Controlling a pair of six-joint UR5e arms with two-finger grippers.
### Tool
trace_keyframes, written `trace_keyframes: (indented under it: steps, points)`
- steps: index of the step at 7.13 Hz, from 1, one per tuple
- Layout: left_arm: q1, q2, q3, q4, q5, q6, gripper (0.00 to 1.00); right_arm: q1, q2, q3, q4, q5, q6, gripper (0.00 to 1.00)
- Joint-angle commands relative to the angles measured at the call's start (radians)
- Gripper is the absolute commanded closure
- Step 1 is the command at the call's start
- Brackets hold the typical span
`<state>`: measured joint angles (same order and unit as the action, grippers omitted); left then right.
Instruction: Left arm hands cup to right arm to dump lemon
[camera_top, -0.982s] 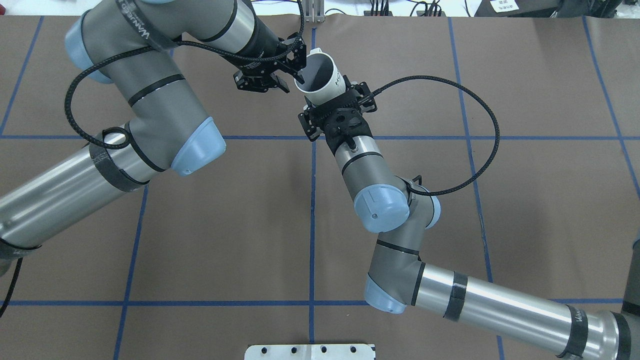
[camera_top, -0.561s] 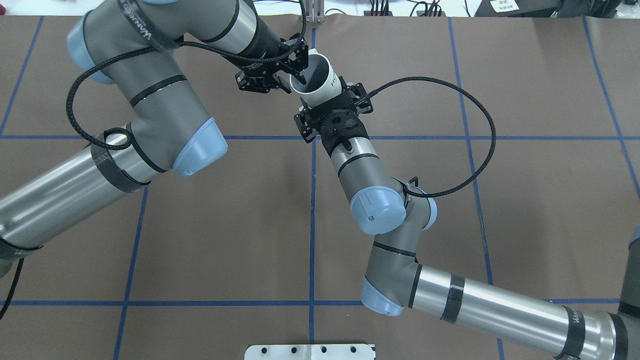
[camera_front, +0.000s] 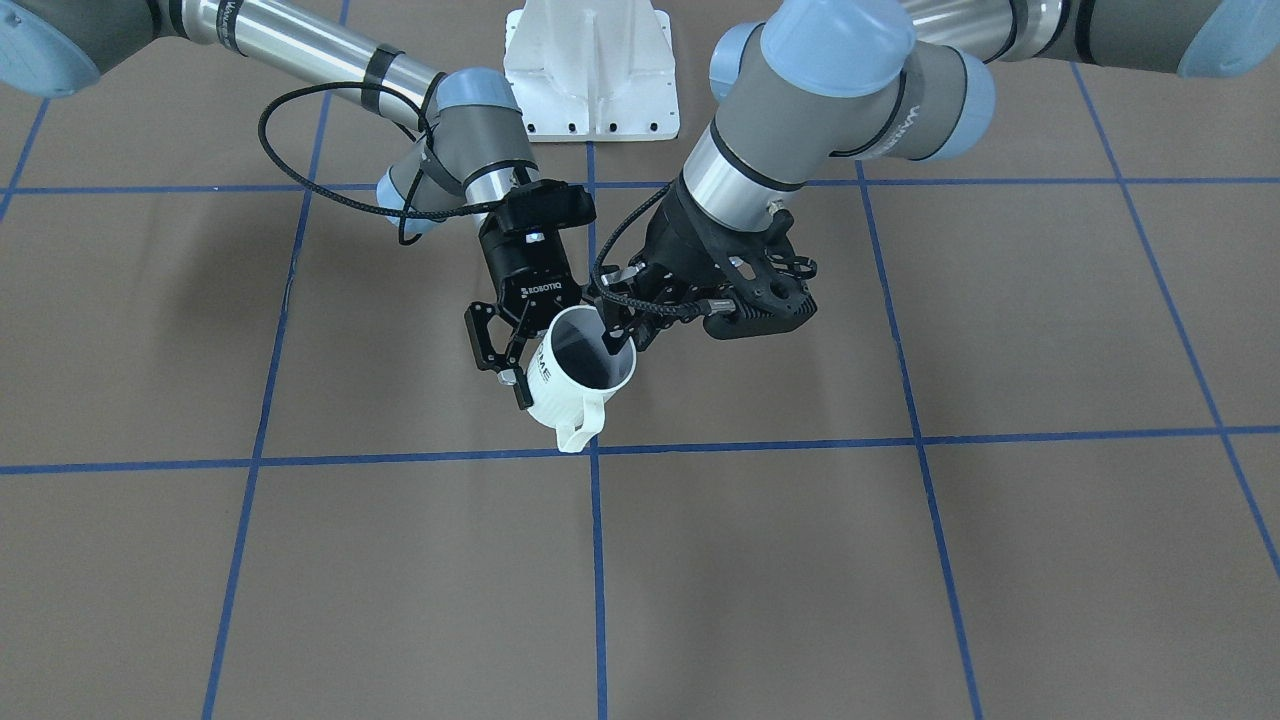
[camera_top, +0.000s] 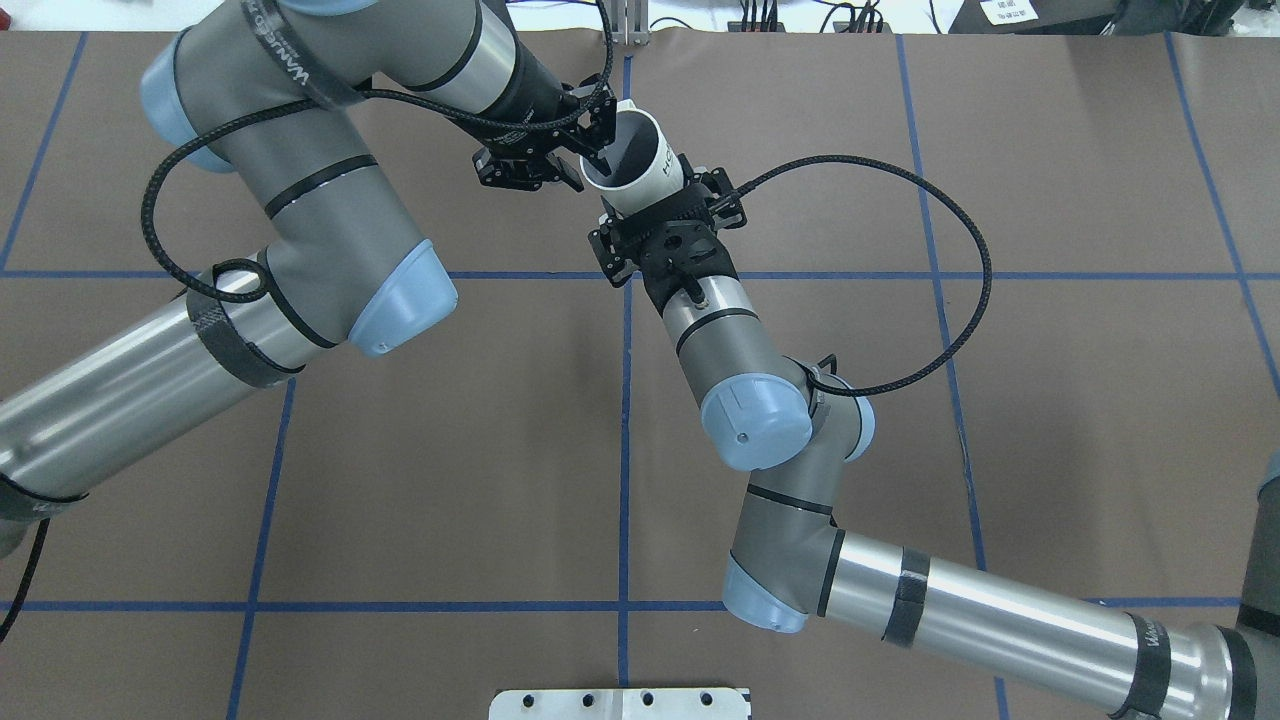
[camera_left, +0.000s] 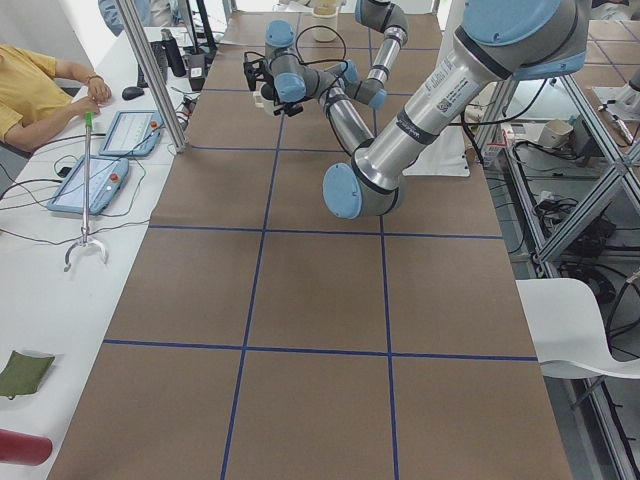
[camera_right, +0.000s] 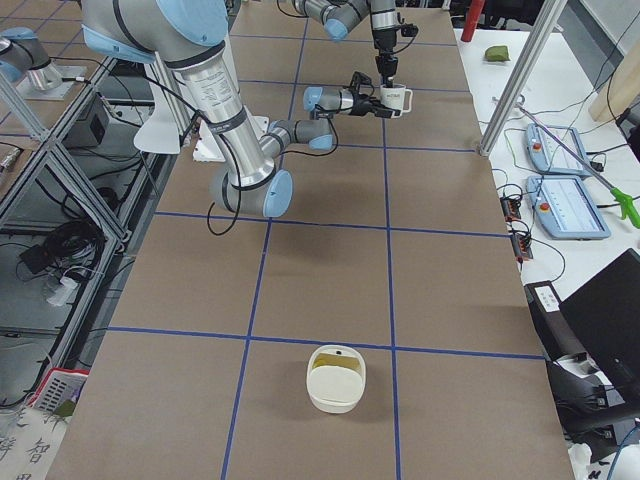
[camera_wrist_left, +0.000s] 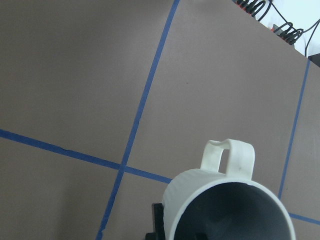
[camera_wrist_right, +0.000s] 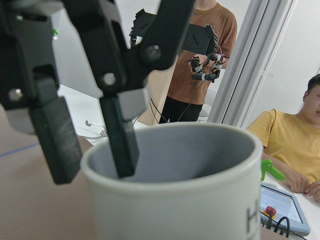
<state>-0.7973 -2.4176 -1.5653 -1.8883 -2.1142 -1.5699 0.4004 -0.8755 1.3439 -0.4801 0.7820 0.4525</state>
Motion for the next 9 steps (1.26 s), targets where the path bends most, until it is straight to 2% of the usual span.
trace_keyframes:
  steps: [1,2,3,4,5,6,9]
  points:
    - [0.004,0.0,0.001,0.0,0.002,-0.001,0.65,0.0,0.001,0.0,0.0,-0.006,0.0,0.99]
    - [0.006,-0.001,0.001,0.0,0.013,-0.001,0.79,0.0,0.001,0.0,0.0,-0.006,-0.001,0.98]
    - [0.009,-0.001,0.001,0.001,0.014,-0.001,1.0,0.0,0.001,0.0,0.0,-0.004,-0.002,0.7]
    - [0.009,-0.003,0.001,0.002,0.014,0.001,1.0,0.0,-0.003,0.0,0.0,-0.007,-0.006,0.34]
    - [0.009,-0.008,0.001,0.002,0.014,-0.001,1.0,0.0,-0.003,0.0,0.002,-0.01,-0.027,0.06]
    - [0.009,-0.008,0.001,0.002,0.014,0.001,1.0,-0.006,-0.01,0.003,0.005,-0.033,-0.028,0.02]
    - [0.009,-0.011,0.001,0.002,0.014,0.004,1.0,-0.018,-0.022,0.023,0.014,-0.047,-0.028,0.02]
